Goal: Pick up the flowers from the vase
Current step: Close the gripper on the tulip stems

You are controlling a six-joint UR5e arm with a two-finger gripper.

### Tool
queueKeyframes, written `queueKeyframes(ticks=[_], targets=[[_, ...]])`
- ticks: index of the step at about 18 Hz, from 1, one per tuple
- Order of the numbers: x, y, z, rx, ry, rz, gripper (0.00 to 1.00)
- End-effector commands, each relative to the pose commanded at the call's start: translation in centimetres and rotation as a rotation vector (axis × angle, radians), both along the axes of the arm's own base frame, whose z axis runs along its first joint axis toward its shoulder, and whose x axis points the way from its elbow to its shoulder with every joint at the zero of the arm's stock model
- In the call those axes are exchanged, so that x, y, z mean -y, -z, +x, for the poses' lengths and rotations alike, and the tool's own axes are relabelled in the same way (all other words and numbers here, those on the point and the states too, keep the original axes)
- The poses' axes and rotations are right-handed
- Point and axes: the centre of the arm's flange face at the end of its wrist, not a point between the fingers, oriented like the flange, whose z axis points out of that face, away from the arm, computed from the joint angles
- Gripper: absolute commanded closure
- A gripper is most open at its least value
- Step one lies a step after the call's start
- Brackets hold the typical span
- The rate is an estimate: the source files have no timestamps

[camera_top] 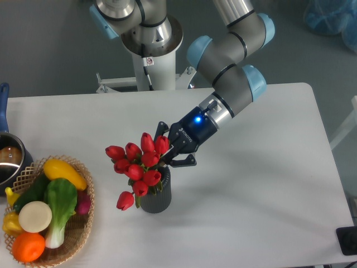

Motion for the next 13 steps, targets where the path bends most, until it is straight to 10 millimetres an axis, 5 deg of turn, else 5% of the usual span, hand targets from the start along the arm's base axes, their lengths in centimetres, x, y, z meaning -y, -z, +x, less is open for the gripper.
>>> queueKeyframes(ticks=[13], targets=[[0.5, -5.4, -1.6, 0.081, -0.080, -0.029, 0.91]])
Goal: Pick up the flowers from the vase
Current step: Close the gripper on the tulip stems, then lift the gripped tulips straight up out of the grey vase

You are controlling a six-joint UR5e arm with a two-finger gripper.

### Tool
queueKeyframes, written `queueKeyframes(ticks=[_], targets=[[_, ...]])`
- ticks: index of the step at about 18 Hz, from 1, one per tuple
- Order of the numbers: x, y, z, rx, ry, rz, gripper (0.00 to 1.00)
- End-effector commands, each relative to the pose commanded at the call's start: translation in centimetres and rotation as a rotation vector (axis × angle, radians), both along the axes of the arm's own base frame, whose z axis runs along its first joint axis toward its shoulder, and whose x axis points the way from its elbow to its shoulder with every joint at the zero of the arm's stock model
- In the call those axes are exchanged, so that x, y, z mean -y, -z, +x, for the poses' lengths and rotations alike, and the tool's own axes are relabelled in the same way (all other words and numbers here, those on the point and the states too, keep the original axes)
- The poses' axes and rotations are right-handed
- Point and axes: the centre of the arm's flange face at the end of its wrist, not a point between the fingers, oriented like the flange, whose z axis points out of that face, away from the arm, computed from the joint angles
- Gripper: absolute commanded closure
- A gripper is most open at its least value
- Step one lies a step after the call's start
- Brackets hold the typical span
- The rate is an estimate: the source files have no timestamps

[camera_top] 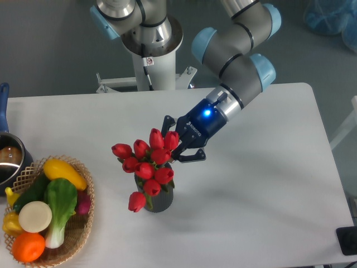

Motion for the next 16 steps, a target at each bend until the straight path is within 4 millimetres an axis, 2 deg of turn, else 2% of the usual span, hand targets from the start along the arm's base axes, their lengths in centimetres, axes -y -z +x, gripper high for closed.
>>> queueKeyframes(ticks=[5, 11, 16], targets=[[0.5, -2.0, -0.2, 0.039, -0.025, 0.026, 0.91], [0.5, -5.0, -1.4, 0.083, -0.060, 0.024, 0.91], [1.3, -6.3, -2.2, 0.093, -0.081, 0.047, 0.91]])
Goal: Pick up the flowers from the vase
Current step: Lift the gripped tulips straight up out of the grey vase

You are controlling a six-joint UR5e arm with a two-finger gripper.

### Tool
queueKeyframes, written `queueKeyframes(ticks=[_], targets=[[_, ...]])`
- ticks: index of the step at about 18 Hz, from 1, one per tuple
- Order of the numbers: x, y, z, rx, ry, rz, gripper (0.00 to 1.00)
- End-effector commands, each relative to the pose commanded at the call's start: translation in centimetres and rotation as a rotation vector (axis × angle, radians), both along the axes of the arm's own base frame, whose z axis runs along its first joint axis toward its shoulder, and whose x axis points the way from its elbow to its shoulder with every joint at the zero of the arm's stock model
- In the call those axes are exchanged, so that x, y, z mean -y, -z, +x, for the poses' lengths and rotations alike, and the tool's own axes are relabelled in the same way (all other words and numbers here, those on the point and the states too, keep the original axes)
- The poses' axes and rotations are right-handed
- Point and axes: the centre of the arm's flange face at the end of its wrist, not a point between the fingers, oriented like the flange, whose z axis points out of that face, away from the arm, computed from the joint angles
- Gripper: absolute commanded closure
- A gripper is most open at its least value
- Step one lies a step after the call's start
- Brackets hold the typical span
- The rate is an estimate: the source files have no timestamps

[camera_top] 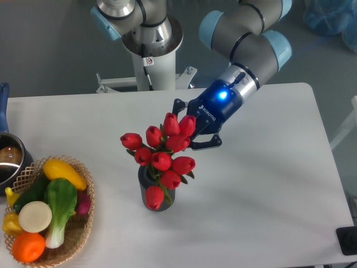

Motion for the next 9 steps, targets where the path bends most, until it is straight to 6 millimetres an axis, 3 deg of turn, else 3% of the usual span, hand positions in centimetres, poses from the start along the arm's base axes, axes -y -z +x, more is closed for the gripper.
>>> queueKeyframes(ticks=[6, 9], targets=[[0.7, -2.7, -1.1, 0.057, -0.025, 0.052, 0.91], [0.7, -3.1, -1.2, 0.070, -0.024, 0.067, 0.91]])
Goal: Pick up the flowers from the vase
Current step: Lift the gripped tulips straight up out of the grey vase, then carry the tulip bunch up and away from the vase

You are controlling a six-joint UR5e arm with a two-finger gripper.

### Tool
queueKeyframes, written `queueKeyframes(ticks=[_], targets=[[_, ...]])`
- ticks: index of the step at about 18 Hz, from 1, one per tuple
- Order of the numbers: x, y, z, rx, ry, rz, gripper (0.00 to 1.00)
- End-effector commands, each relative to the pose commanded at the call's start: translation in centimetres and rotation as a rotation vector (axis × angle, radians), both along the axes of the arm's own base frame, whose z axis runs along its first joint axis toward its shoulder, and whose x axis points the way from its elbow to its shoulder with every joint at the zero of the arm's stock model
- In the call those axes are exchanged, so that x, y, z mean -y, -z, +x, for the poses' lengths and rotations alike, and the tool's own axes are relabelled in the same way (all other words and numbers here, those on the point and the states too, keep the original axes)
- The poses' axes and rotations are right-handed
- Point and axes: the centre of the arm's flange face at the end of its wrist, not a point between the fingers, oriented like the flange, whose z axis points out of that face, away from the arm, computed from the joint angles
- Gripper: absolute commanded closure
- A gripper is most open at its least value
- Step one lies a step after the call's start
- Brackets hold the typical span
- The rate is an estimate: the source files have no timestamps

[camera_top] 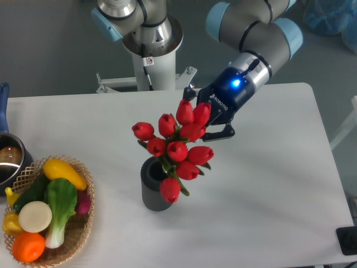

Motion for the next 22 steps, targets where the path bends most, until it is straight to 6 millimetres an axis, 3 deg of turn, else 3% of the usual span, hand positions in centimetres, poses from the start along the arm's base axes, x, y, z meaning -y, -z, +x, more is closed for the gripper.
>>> queueKeyframes(ticks=[15, 22], targets=[[1.1, -1.9, -0.6, 0.041, -0.012, 0.069, 0.91], [4.4, -5.9, -5.6, -0.109, -0.109, 0.032, 0.91]])
